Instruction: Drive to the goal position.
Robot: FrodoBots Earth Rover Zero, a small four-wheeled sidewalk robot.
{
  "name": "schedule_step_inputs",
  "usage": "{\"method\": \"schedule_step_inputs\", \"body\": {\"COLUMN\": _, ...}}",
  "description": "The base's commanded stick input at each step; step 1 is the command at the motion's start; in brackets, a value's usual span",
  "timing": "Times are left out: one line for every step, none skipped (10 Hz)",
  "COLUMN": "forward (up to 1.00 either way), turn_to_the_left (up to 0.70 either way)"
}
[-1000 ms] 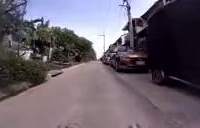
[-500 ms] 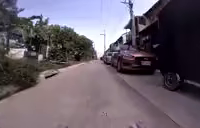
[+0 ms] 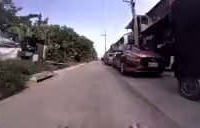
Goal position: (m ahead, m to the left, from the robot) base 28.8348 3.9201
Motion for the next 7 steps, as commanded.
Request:
{"method": "schedule_step_inputs", "body": {"forward": 0.99, "turn_to_the_left": 0.02}}
{"method": "schedule_step_inputs", "body": {"forward": 0.99, "turn_to_the_left": 0.02}}
{"method": "schedule_step_inputs", "body": {"forward": 0.99, "turn_to_the_left": 0.02}}
{"method": "schedule_step_inputs", "body": {"forward": 0.99, "turn_to_the_left": 0.02}}
{"method": "schedule_step_inputs", "body": {"forward": 0.99, "turn_to_the_left": 0.02}}
{"method": "schedule_step_inputs", "body": {"forward": 1.0, "turn_to_the_left": 0.02}}
{"method": "schedule_step_inputs", "body": {"forward": 1.0, "turn_to_the_left": 0.02}}
